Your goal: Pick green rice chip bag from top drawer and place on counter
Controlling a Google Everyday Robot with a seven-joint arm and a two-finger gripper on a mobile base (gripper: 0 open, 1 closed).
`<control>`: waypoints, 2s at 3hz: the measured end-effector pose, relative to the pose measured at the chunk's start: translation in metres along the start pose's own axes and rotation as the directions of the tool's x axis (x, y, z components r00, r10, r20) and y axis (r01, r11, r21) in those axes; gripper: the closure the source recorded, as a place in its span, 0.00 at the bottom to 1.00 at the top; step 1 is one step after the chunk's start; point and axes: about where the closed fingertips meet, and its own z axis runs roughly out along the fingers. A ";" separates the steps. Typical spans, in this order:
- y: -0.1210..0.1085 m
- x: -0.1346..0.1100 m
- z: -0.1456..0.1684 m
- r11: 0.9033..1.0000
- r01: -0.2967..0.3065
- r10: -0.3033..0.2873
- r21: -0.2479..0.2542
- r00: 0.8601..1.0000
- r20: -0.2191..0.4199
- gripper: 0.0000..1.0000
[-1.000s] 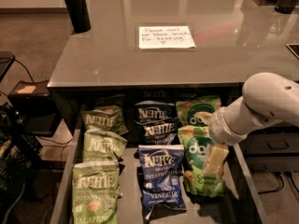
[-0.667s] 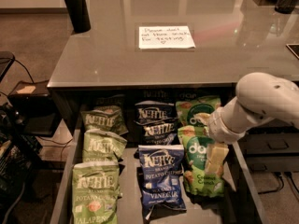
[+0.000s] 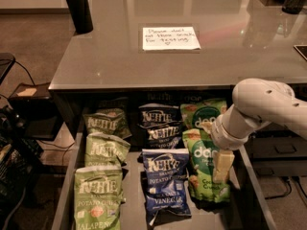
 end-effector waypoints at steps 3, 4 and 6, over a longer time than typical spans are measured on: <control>0.007 -0.003 -0.007 0.998 -0.036 0.036 -0.042 0.999 -0.005 0.48; 0.006 -0.012 -0.029 0.993 -0.115 0.116 -0.042 0.993 0.024 0.71; 0.015 -0.021 -0.070 0.969 -0.247 0.247 -0.018 0.962 0.114 1.00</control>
Offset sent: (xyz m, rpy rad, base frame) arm -0.0125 -0.0092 -0.0084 -0.0169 0.0447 0.0164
